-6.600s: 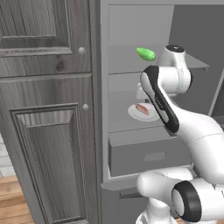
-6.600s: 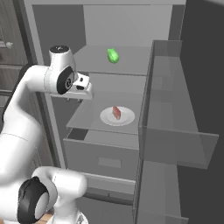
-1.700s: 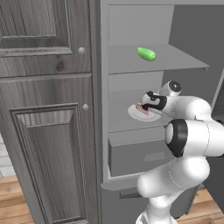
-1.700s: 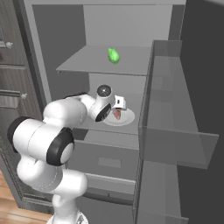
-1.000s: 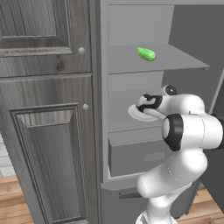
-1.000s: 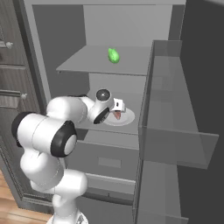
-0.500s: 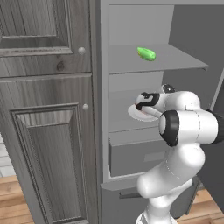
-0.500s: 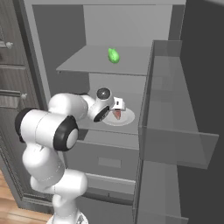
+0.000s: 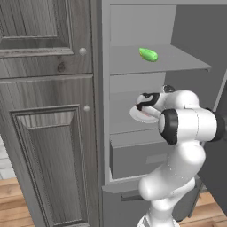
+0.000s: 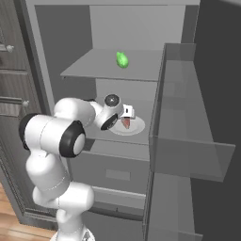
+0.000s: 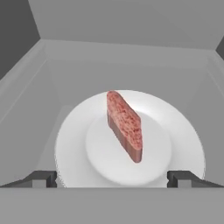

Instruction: Transport the steak from the fridge to the microwave and turn on the microwave.

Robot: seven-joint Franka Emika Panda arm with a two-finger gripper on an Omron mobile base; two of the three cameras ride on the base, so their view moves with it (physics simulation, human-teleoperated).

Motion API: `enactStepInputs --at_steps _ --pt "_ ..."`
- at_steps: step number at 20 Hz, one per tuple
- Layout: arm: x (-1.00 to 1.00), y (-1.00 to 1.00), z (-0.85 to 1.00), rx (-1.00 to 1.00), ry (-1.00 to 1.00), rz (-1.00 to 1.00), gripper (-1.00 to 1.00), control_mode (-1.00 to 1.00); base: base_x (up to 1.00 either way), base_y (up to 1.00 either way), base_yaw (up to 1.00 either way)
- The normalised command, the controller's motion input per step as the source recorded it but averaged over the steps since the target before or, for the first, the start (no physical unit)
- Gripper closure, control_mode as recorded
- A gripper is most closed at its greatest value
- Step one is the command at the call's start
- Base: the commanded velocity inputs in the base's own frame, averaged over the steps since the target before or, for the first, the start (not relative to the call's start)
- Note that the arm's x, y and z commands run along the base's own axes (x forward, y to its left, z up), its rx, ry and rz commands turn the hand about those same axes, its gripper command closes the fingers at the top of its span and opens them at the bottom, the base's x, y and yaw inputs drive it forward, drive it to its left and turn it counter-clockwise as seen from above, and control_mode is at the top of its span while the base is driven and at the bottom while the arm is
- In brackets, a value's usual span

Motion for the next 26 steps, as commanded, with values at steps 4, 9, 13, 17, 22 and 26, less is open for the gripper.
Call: enactStepInputs --at_steps 4,9,13,17,22,26 --pt "0.12 -0.02 -0.11 0.0 0.01 0.0 -1.0 -1.0 0.0 0.0 0.0" --pt "0.09 -0.04 -0.13 0.0 0.01 0.0 -1.0 -1.0 0.0 0.0 0.0" --pt "0.1 -0.06 -0.12 0.0 0.01 0.0 -1.0 -1.0 0.0 0.0 0.0" --pt "0.1 -0.05 -0.12 0.0 0.01 0.0 -1.0 -1.0 0.0 0.0 0.0" --pt "0.12 0.0 -0.13 0.0 0.03 0.0 -1.0 -1.0 0.0 0.0 0.0" --pt "0.16 0.0 -0.12 0.0 0.03 0.0 -1.0 -1.0 0.0 0.0 0.0"
